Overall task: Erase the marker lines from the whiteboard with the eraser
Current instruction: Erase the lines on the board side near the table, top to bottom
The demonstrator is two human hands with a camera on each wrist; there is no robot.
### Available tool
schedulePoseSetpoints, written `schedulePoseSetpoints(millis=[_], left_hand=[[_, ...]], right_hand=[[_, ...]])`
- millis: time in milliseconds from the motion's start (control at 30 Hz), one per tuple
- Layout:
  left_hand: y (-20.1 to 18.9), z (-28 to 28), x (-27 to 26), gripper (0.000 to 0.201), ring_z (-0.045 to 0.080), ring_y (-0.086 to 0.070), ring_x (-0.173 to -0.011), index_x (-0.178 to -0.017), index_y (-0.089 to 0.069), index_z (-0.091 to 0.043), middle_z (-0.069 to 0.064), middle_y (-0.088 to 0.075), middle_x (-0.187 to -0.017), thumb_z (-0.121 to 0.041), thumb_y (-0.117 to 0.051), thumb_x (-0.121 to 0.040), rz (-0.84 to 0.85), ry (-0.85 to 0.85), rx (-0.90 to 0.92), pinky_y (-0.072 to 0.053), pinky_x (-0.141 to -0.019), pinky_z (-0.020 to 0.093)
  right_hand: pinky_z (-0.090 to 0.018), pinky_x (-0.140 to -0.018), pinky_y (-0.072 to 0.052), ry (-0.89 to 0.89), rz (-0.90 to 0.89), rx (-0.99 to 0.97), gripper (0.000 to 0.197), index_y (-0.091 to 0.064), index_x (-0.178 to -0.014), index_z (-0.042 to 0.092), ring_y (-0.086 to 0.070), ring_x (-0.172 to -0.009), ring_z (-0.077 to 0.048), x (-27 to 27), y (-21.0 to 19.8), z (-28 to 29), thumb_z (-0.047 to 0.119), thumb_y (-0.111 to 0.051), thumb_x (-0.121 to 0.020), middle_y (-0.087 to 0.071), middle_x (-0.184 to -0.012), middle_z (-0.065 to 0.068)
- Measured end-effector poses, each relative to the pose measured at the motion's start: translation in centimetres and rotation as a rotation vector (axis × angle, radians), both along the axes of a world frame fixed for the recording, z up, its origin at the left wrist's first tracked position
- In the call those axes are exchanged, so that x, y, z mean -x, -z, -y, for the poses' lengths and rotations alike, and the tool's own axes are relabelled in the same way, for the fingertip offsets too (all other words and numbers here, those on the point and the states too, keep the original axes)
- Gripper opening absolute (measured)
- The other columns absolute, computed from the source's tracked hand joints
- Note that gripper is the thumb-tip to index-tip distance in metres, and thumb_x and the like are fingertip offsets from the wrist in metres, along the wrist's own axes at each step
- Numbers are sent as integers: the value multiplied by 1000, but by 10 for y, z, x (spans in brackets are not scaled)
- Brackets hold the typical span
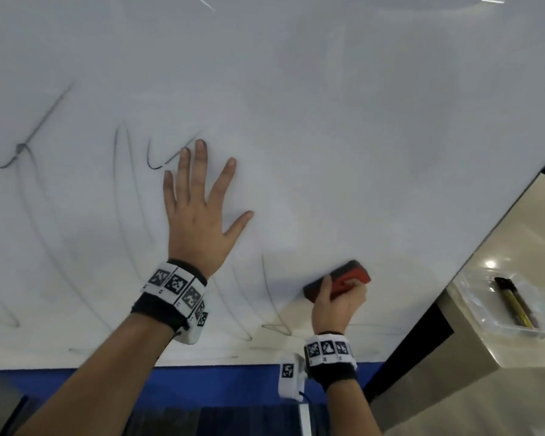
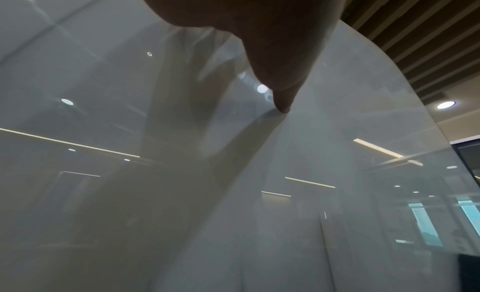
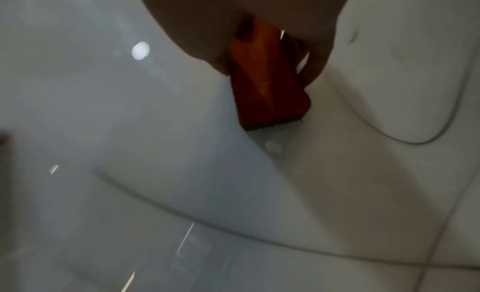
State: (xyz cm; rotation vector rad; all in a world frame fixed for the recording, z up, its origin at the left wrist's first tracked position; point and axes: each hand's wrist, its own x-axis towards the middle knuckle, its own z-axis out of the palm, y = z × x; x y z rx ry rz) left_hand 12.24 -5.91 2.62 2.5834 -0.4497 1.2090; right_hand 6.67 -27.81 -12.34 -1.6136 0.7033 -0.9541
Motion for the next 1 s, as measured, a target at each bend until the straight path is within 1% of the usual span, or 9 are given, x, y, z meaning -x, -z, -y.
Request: schedulePoseSetpoints(millis=[100, 233, 300, 400, 567, 633, 767, 833, 1000], left_hand=[[-2, 0, 1, 81, 36, -2, -158, -161, -23, -25, 16, -3, -170, -57, -60, -97, -14, 3, -22, -11, -125, 61], [-12, -12, 11, 72, 29, -5, -158, -160, -27, -27, 10, -5, -171, -26, -64, -97, -20, 74, -37, -12, -126, 56], [-27, -37, 20, 73, 21, -14, -158, -155, -36, -27, 2, -12, -170, -6, -64, -92, 0, 157, -28, -15, -126, 52], [-69, -97, 24, 73, 23, -23, -154, -150, -42, -23, 2, -22, -167, 7, -60, -86, 96, 128, 110, -21, -120, 49], [-128, -155, 8, 56, 29, -24, -153, -147, -47, -21, 6, -23, -167, -8, -50, -93, 230, 15, 146, -26, -113, 48], [-134, -156, -3, 55, 29, -24, -154, -149, -46, -22, 5, -22, -167, -7, -50, -96, 228, 33, 65, -26, -116, 50], [-129, -156, -18, 81, 23, -15, -157, -158, -32, -28, 2, -13, -170, 5, -56, -88, 172, 3, -30, -17, -124, 49], [-126, -159, -20, 87, 20, -13, -158, -160, -26, -31, 0, -10, -171, 7, -55, -86, 166, -12, -47, -15, -125, 48], [-124, -161, -25, 86, 20, -11, -158, -159, -29, -31, 1, -12, -171, 10, -51, -86, 167, 44, 3, -13, -125, 49]], right_hand=[[-38, -96, -42, 66, -21, 17, 31, -49, -109, -4, -38, -99, -18, -7, -11, -13, 2, -72, -88, -46, -112, -18], [-47, -90, -49, -324, 10, 754, 34, -53, -100, 18, -50, -104, -32, -8, -46, -100, 6, -76, -79, -50, -118, -16], [-50, -90, -48, -369, 62, 989, 35, -58, -101, 21, -51, -106, -37, -18, -77, -122, 3, -75, -76, -51, -119, -19], [-47, -95, -42, -229, 279, 1037, 28, -68, -107, 20, -50, -109, -37, -38, -168, -127, 7, -74, -83, -52, -123, -19], [-42, -99, -39, -96, 548, 1048, 46, -64, -134, 23, -51, -111, -31, -64, -307, -128, 17, -71, -89, -54, -126, -14], [-45, -99, -41, -139, 563, 1116, 46, -66, -133, 23, -51, -109, -33, -69, -294, -142, 14, -71, -89, -57, -123, -15], [-46, -89, -46, -420, 412, 1530, 52, -72, -121, 28, -51, -102, -32, -63, -158, -153, 2, -75, -76, -62, -118, -13], [-47, -86, -49, -562, 329, 1703, 49, -71, -121, 31, -50, -103, -30, -55, -128, -145, 5, -68, -79, -63, -119, -10], [-43, -94, -40, -320, 447, 1376, 48, -71, -125, 31, -53, -106, -34, -62, -246, -145, 12, -73, -82, -60, -121, -12]])
